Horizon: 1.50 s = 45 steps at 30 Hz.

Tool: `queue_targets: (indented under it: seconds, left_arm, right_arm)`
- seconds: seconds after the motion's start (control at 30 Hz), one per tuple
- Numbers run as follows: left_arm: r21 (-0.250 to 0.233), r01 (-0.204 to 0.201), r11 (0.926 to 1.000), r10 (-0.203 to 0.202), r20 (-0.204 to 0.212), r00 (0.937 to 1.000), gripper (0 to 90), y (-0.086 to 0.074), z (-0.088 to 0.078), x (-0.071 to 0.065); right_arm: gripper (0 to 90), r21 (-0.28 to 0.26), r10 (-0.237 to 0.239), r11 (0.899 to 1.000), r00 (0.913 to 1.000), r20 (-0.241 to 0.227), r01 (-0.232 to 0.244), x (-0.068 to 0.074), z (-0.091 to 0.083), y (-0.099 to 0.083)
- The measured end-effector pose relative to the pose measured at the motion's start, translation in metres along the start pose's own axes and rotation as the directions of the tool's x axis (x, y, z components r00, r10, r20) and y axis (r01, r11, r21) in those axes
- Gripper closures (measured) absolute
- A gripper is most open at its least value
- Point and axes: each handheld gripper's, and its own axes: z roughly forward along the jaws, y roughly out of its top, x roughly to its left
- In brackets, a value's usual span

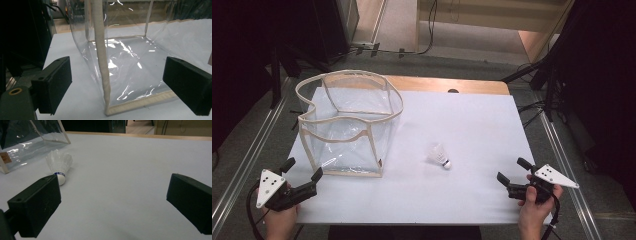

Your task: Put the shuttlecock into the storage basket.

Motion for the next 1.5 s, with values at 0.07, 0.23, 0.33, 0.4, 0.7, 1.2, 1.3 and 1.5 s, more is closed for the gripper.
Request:
queue_targets:
  seconds: [0.07,0.23,0.33,0.4,0.7,1.2,1.3,1.5]
  left_arm:
    - [-0.001,0.004,1.0000,-0.004,0.001,1.0000,9.0,0.000,0.000,0.000]
    - [-0.002,0.003,1.0000,-0.003,0.002,1.0000,9.0,0.000,0.000,0.000]
    - [-0.003,0.006,1.0000,-0.006,0.002,1.0000,9.0,0.000,0.000,0.001]
    - [-0.002,0.007,1.0000,-0.007,0.000,1.0000,9.0,0.000,0.000,0.001]
    - [-0.001,0.003,1.0000,-0.003,0.006,1.0000,9.0,0.000,0.000,0.000]
    - [0.011,-0.009,0.9999,0.009,0.011,0.9999,9.0,0.000,0.001,-0.001]
    - [0.009,-0.005,0.9999,0.005,0.012,0.9999,9.0,0.000,0.001,-0.001]
    - [0.011,-0.008,0.9999,0.007,0.013,0.9999,9.0,0.000,0.001,0.000]
  right_arm:
    - [0.0,0.008,-0.017,1.000,0.9999,0.001,0.017,0.002,0.001,0.003]
    - [0.0,0.012,-0.044,0.999,0.9988,-0.019,0.045,0.008,0.002,0.014]
    - [0.0,0.025,-0.068,0.997,0.9972,-0.033,0.068,0.012,0.004,0.019]
    - [0.0,0.031,-0.084,0.996,0.9950,-0.054,0.086,0.014,0.006,0.024]
    - [0.0,0.069,-0.106,0.991,0.9901,-0.092,0.113,0.022,0.020,0.037]
    - [0.0,0.144,-0.110,0.981,0.9803,-0.164,0.134,0.031,0.041,0.058]
    - [0.0,0.154,-0.108,0.979,0.9793,-0.171,0.135,0.034,0.045,0.061]
    - [0.0,0.166,-0.131,0.972,0.9731,-0.189,0.164,0.040,0.053,0.072]
